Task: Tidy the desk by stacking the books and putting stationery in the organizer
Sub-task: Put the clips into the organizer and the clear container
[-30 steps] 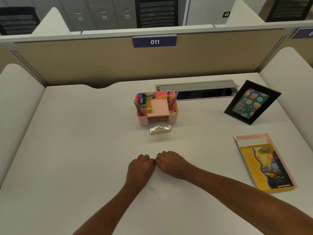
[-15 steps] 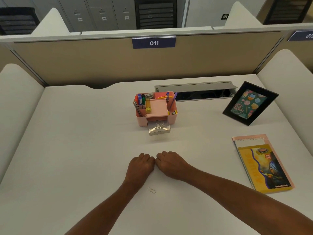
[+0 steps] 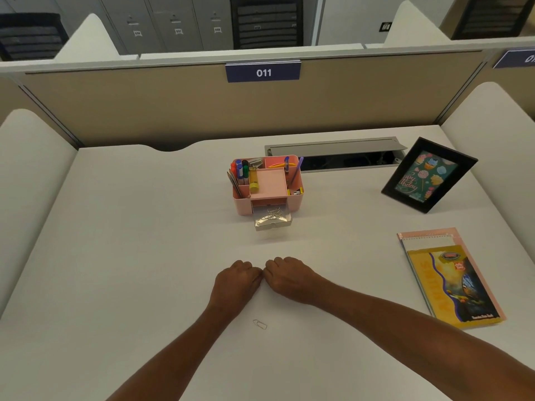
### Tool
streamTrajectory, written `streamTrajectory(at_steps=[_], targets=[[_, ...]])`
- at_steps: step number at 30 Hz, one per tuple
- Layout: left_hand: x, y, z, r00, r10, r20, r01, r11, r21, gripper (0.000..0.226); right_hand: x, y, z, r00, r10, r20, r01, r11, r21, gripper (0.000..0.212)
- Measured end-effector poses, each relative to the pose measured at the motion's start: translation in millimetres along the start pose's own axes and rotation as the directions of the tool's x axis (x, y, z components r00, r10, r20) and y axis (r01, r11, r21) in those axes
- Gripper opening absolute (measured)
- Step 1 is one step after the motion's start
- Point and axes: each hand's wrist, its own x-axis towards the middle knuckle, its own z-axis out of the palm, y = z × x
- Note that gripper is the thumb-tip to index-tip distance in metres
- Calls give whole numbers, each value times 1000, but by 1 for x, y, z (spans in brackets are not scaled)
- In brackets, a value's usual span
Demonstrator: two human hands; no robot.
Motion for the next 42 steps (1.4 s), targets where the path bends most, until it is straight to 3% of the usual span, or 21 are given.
streamTrajectory(at_steps=[7,13,16,19,26,34,42], targets=[[5,4,-2,994,-108,9,108,992,-65,24,4,2,-3,971,240,-15,-228,939,258,19],[5,13,-10,989,-146,-38,139,978,-154,26,0,12,-19,885,446,130,-439,711,549,13],[11,15,-18,971,-226,-72,202,948,-246,16,0,21,-30,867,494,66,-429,674,601,9],[19,13,-28,936,-336,-110,290,907,-306,15,6,36,-48,831,556,29,-455,649,610,7],[19,3,-35,878,-472,-76,420,837,-351,17,47,93,-70,640,765,69,-672,515,532,17],[3,0,-26,853,-519,-46,474,809,-348,21,74,107,-59,642,733,226,-763,580,286,19],[-43,15,-13,844,-524,-117,465,822,-329,40,72,102,-55,644,743,184,-760,594,264,15]])
